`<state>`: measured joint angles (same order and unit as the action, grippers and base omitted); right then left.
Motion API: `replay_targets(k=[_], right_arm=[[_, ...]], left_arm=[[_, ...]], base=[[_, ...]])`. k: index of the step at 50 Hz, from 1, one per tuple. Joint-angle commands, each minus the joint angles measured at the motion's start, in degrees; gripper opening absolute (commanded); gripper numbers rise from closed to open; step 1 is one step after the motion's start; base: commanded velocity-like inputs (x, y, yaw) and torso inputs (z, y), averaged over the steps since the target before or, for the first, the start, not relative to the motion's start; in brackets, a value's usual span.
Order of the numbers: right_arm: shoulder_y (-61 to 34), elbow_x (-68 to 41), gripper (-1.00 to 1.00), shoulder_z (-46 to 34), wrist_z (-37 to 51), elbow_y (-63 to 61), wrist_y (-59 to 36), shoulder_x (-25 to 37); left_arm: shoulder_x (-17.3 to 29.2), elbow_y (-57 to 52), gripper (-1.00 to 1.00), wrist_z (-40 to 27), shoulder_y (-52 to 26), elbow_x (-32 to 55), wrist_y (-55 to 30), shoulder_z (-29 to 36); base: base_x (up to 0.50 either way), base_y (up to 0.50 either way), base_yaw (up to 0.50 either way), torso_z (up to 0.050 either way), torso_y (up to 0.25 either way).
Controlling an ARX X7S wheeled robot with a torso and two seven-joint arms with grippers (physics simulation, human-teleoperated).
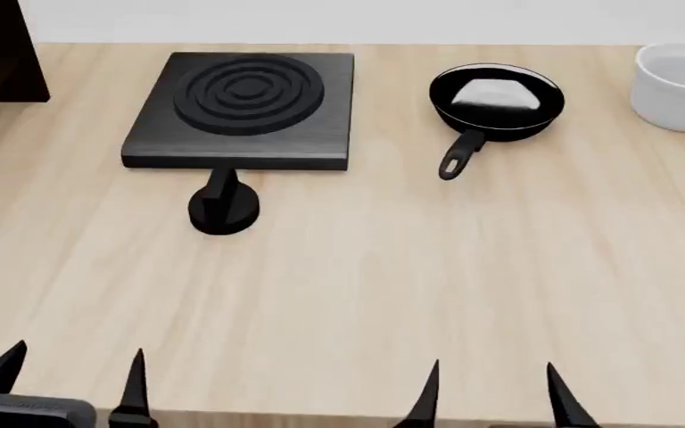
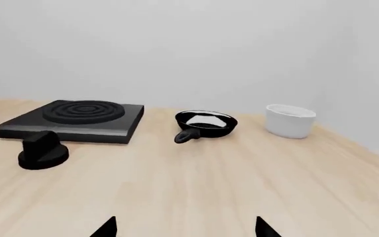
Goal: Put the frying pan on the cabinet shelf.
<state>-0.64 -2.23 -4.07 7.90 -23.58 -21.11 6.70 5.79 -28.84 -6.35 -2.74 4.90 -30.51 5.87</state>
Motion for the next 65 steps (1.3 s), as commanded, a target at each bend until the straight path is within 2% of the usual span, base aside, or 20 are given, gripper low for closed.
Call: replay_targets(k=[1, 15, 41, 65], right_arm=[[-0.07, 1.32, 1.00, 0.11, -0.04, -5.65, -4.11, 0.67], [0.23, 1.35, 1.00, 0.02, 1.28, -5.30, -4.57, 1.52], [0.48, -1.17, 1.00, 0.41, 2.50, -5.14, -3.84, 2.01], [0.90, -1.16, 1.00, -1.04, 3.16, -3.97, -1.22, 3.40]], left_arm=[[-0.15, -6.07, 1.00, -0.02, 0.25, 0.92, -5.73, -0.64], [0.29, -6.03, 1.00, -1.02, 0.26, 2.65, -5.87, -0.40], [1.80, -5.01, 1.00, -2.20, 0.37, 4.33, -4.84, 0.51], [2.93, -4.80, 1.00, -3.00, 0.38, 5.42, -4.90, 1.80]], base=[[0.23, 0.00, 0.00, 0.000, 0.000], [0.49, -0.12, 0.00, 0.000, 0.000], [0.34, -0.40, 0.00, 0.000, 0.000], [0.42, -0.01, 0.00, 0.000, 0.001]])
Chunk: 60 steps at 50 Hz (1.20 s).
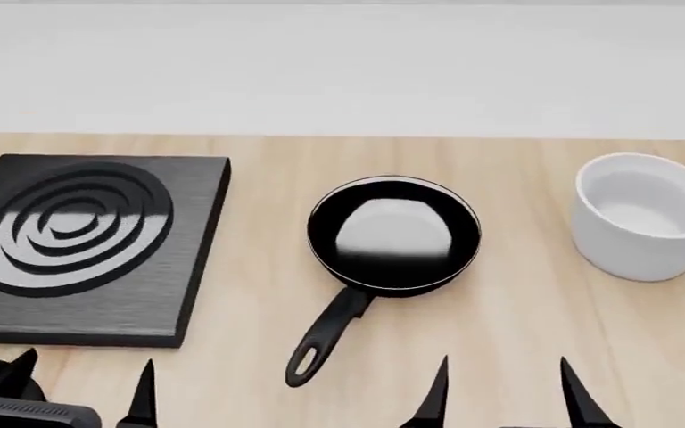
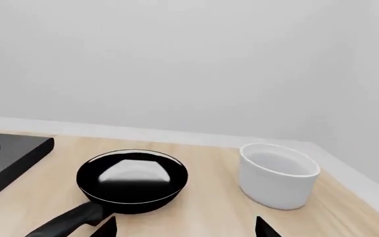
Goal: Put the frying pan on the cabinet shelf.
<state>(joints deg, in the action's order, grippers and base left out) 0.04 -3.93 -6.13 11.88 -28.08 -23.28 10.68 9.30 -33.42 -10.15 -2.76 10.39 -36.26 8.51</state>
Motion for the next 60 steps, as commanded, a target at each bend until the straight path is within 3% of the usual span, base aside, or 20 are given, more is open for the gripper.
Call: replay_targets(k=[1, 20, 50, 56, 60], right_arm=[[0.24, 0.53, 1.00, 1.01, -0.75, 0.61, 1.02, -0.54], [0.00, -0.18, 1.00, 0.58, 0.42, 0.03, -0.06, 0.33], [0.22, -0.86, 1.00, -0.51, 1.57, -0.20, 0.84, 1.90], [0.12, -1.23, 1.00, -0.47, 1.87, -0.73, 0.09, 2.03], [0.21, -1.35, 1.00, -0.74, 1.78, 0.05, 0.79, 2.16]], left_arm=[[-0.51, -0.07, 1.00, 0.81, 0.42, -0.11, 0.99, -0.69], [-0.31, 2.20, 1.00, 1.28, 0.08, 1.72, 4.59, -1.11], [2.25, 0.95, 1.00, 0.79, -0.25, 0.18, 3.05, 3.19], [2.04, -0.83, 1.00, 0.82, -3.71, 1.53, -1.32, 3.48], [2.69, -2.60, 1.00, 1.15, -9.03, 1.88, -8.51, 5.83]], base=[[0.50, 0.00, 0.00, 0.000, 0.000], [0.50, 0.00, 0.00, 0.000, 0.000], [0.00, 0.00, 0.00, 0.000, -0.096], [0.00, 0.00, 0.00, 0.000, -0.040], [0.00, 0.00, 0.00, 0.000, 0.000]])
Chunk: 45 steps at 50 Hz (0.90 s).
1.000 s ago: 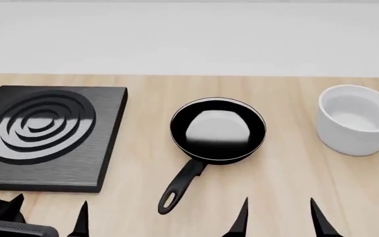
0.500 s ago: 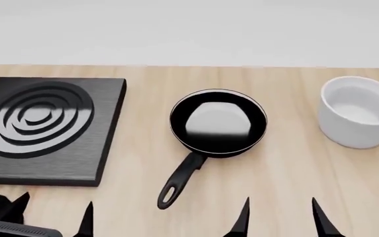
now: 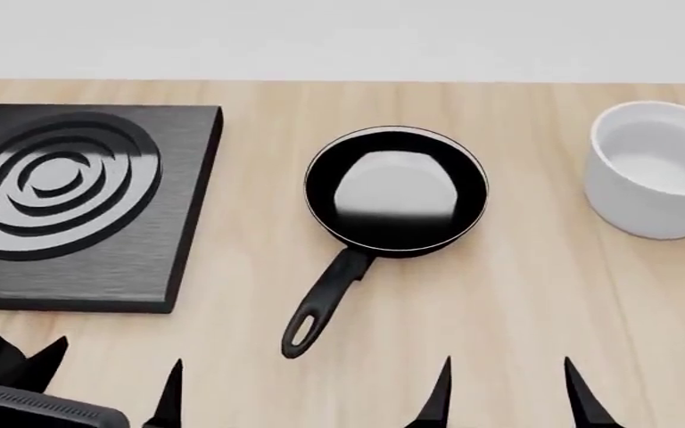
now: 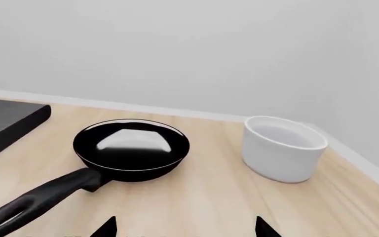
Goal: Put the frying pan on the cabinet shelf.
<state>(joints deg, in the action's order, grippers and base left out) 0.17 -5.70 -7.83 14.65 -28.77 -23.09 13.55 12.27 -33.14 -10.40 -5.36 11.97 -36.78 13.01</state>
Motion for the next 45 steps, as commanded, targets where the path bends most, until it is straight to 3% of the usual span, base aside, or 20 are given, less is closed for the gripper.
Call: replay_targets(k=[1, 11, 18, 22, 29, 36, 45], right_arm=[[0.12, 0.43, 1.00, 0.91, -0.97, 0.81, 0.69, -0.68], [0.07, -0.13, 1.00, 0.95, -0.63, 2.07, 0.91, -0.56], [0.12, -0.58, 1.00, 1.16, -0.29, 2.53, 1.03, -0.52], [0.11, -0.67, 1.00, 0.88, -0.26, 2.72, 1.10, -0.46], [0.23, -1.39, 1.00, 1.26, -0.14, 3.61, 1.62, -0.45], [0.38, -1.89, 1.00, 1.75, -0.09, 5.39, 2.77, -0.30], [0.45, -2.34, 1.00, 1.65, -0.08, 6.16, 2.82, -0.05]], left_arm=[[-0.18, -2.99, 1.00, 1.71, -7.94, 0.19, -8.63, 2.03], [-4.24, 1.29, 1.00, 3.37, -22.02, 4.67, -19.57, 1.40], [-7.98, 10.97, 1.00, 5.35, -30.20, 9.15, -24.99, -1.13], [-8.66, 17.38, 1.00, 5.92, -35.10, 8.80, -25.39, 0.84], [-10.17, 40.34, 1.00, 10.18, -42.13, 8.09, -17.37, 2.11], [-11.18, 50.11, 1.00, 11.21, -47.60, 7.87, -15.14, 4.90], [-12.08, 63.95, 1.00, 9.88, -54.52, 12.10, -11.23, 14.34]], base=[[0.00, 0.00, 0.00, 0.000, 0.000], [0.00, 0.00, 0.00, 0.000, 0.000], [0.00, 0.00, 0.00, 0.000, 0.000], [0.00, 0.00, 0.00, 0.000, 0.000], [0.00, 0.00, 0.00, 0.000, 0.000], [0.00, 0.00, 0.00, 0.000, 0.000], [0.00, 0.00, 0.00, 0.000, 0.000]])
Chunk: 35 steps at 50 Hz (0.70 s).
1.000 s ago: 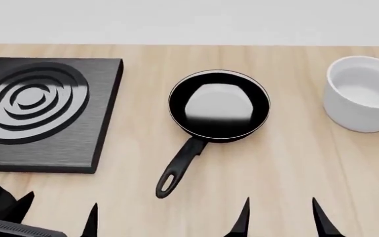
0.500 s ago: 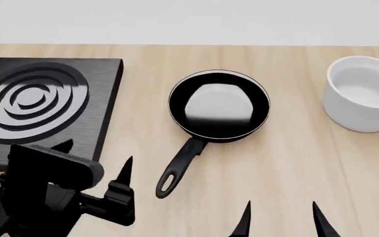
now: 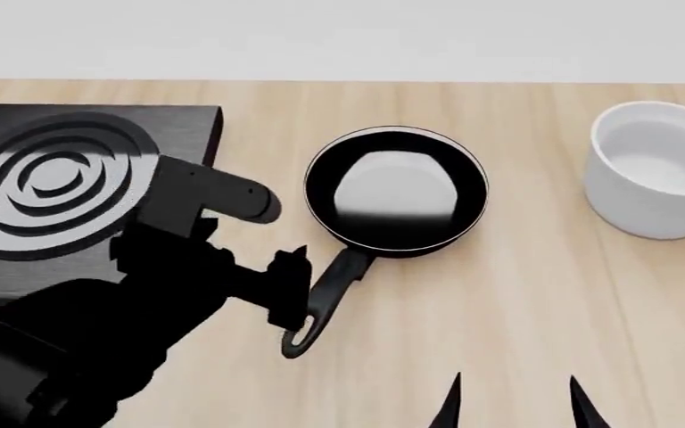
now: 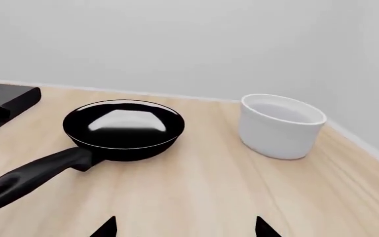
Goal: Put the frying pan on the cabinet shelf.
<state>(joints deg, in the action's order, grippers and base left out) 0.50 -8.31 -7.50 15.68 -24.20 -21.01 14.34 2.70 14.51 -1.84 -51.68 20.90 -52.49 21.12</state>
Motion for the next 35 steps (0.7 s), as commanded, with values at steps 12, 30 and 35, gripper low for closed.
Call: replay_targets(k=[12, 30, 35], right_arm=[[0.30, -0.26, 1.00, 1.31, -0.91, 2.11, 1.16, -0.58], [0.32, -0.81, 1.00, 1.08, -0.64, 3.39, 1.90, -0.13], [0.38, -1.07, 1.00, 1.16, -0.46, 2.94, 1.68, 0.05]], left_arm=[[-1.04, 8.03, 1.00, -3.16, -5.96, 11.28, 0.42, 9.58], [-2.68, 37.72, 1.00, -3.41, -19.58, 40.67, 21.35, 38.58], [-2.69, 41.18, 1.00, -4.19, -23.35, 57.39, 28.67, 57.84]], base=[[0.00, 0.00, 0.00, 0.000, 0.000], [0.00, 0.00, 0.00, 0.000, 0.000], [0.00, 0.00, 0.00, 0.000, 0.000]])
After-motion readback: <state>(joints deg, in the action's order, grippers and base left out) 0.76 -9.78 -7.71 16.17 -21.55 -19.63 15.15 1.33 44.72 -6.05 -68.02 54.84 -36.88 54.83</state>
